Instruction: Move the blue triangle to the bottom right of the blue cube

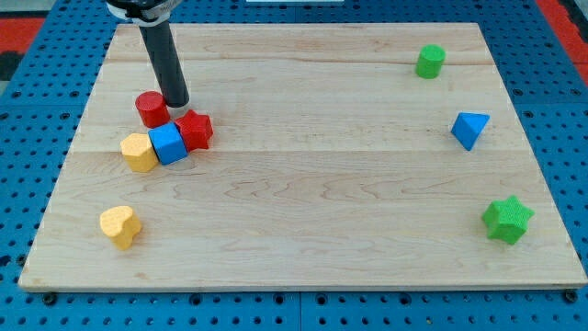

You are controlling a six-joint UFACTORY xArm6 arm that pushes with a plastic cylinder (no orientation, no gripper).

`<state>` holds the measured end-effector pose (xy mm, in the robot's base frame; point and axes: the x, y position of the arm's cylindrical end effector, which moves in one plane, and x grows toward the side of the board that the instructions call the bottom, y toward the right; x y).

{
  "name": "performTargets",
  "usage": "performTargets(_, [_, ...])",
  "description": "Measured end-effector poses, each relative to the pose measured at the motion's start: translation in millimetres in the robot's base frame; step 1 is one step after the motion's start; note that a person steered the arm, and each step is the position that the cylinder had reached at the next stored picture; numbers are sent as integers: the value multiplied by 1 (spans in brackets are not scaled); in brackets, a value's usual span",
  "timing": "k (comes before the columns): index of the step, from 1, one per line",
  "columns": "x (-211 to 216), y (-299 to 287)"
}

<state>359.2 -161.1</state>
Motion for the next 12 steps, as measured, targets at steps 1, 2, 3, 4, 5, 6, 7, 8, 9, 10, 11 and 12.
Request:
performTargets(1, [0, 0])
performTargets(2, [-16, 49])
performTargets(3, [-24, 181])
performTargets(4, [-4, 297])
performTargets(5, [5, 387])
performTargets(6, [2, 420])
performTargets(7, [16, 456])
performTargets(8, [82, 462])
performTargets(9, [83, 461])
performTargets(10, [83, 439])
performTargets(11, [86, 401])
performTargets(12, [86, 365])
